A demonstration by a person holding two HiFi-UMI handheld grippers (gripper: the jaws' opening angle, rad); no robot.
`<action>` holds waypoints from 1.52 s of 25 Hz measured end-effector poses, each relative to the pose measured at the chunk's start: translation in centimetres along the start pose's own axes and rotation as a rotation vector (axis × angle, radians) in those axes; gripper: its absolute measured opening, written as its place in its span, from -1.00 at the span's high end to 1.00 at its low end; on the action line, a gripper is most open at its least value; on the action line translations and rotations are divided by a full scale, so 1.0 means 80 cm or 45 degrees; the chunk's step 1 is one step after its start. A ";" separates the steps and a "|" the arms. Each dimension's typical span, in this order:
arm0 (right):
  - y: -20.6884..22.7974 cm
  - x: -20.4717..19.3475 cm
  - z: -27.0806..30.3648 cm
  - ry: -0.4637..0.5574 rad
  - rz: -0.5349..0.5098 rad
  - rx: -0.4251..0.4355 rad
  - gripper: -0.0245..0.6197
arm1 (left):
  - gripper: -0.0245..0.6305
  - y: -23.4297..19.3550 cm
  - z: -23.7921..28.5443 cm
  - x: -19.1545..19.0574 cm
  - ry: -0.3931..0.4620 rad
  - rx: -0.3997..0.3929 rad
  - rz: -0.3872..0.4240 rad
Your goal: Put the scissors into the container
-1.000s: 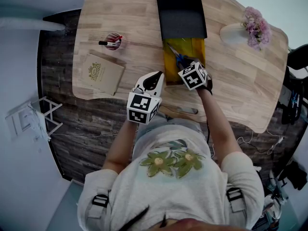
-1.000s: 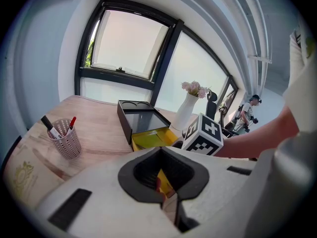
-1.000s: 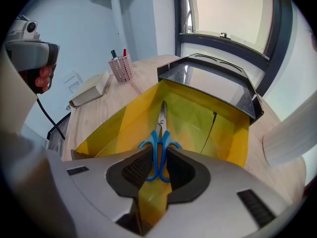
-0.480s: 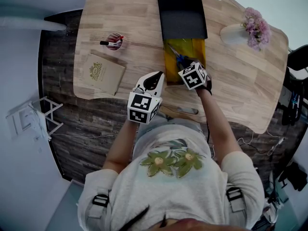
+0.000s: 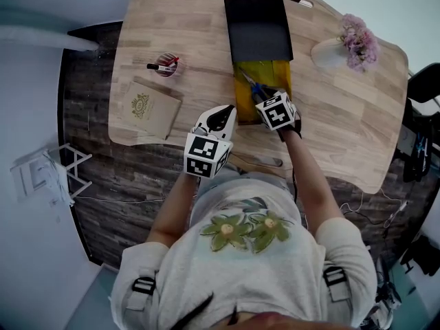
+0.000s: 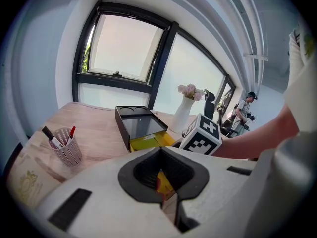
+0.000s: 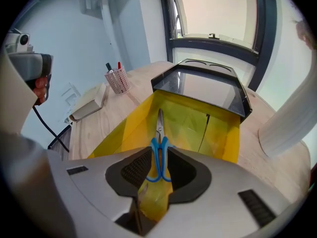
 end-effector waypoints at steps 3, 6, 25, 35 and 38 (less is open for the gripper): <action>0.003 0.011 -0.019 0.062 0.054 -0.016 0.72 | 0.91 0.005 -0.002 0.002 -0.001 -0.006 0.018; 0.009 0.020 -0.041 0.135 0.117 -0.048 0.83 | 0.91 0.012 -0.003 0.004 0.004 -0.012 0.030; -0.001 -0.001 -0.158 0.340 0.339 -0.014 0.90 | 0.91 0.055 0.004 0.016 0.009 -0.120 0.089; -0.001 -0.016 -0.170 0.321 0.380 -0.018 0.90 | 0.91 0.069 0.008 0.013 -0.021 -0.156 0.113; 0.002 -0.022 -0.171 0.308 0.407 -0.018 0.90 | 0.91 0.070 0.009 0.013 -0.026 -0.160 0.114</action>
Point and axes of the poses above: the fingertips, and each gripper's own axes: z forward along the fingers, y to its right, x out of its top, the point moved 1 cm from there along -z, backward along the fingers, and after that the axes turned 15 degrees about -x, right-handed, at the moved point
